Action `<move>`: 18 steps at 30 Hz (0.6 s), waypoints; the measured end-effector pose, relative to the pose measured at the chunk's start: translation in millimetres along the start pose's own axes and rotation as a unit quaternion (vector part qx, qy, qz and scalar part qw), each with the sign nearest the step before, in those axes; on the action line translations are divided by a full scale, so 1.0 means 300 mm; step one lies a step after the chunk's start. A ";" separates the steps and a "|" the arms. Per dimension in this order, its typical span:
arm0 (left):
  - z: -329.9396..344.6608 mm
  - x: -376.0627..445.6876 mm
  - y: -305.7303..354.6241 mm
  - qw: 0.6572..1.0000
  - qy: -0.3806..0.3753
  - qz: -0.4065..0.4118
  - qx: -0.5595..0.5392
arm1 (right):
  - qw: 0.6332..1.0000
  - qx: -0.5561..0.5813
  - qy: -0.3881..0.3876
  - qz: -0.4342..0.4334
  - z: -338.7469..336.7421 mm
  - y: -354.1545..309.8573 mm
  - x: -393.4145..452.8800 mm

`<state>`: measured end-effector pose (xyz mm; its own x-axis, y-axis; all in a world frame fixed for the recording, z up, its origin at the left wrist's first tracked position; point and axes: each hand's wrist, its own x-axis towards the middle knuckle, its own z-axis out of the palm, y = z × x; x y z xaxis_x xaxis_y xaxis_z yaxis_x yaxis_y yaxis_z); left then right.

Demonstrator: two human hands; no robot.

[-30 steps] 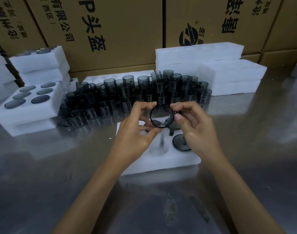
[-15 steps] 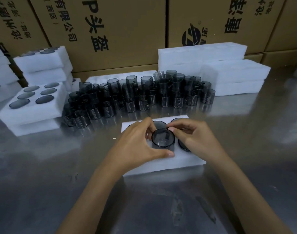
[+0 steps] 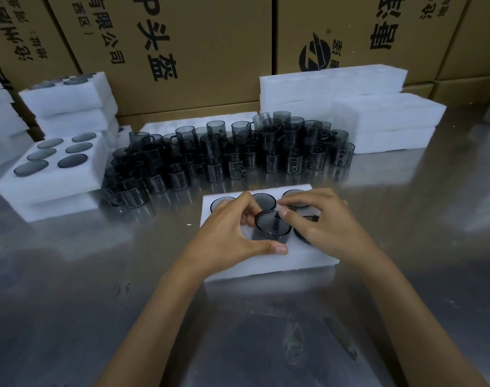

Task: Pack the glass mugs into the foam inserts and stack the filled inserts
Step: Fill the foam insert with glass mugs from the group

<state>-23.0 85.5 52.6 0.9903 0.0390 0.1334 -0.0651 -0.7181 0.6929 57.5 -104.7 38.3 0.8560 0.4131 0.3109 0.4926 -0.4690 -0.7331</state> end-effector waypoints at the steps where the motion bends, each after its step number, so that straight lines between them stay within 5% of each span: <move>1: -0.012 0.001 -0.005 1.000 -0.012 -0.002 -0.023 | 1.000 -0.010 0.000 0.004 -0.002 0.004 0.001; 6: -0.055 -0.002 -0.017 0.995 -0.044 0.011 -0.091 | 0.999 0.042 0.007 0.009 0.009 0.017 0.007; 18: -0.048 0.025 -0.025 0.997 -0.060 -0.006 -0.056 | 0.998 0.032 -0.023 0.051 0.004 0.007 0.000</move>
<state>-16.9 101.2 58.4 0.9982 -0.0413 0.0430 -0.0594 -0.6364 0.7691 58.3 -104.8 35.9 0.8921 0.4019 0.2064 0.3915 -0.4595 -0.7972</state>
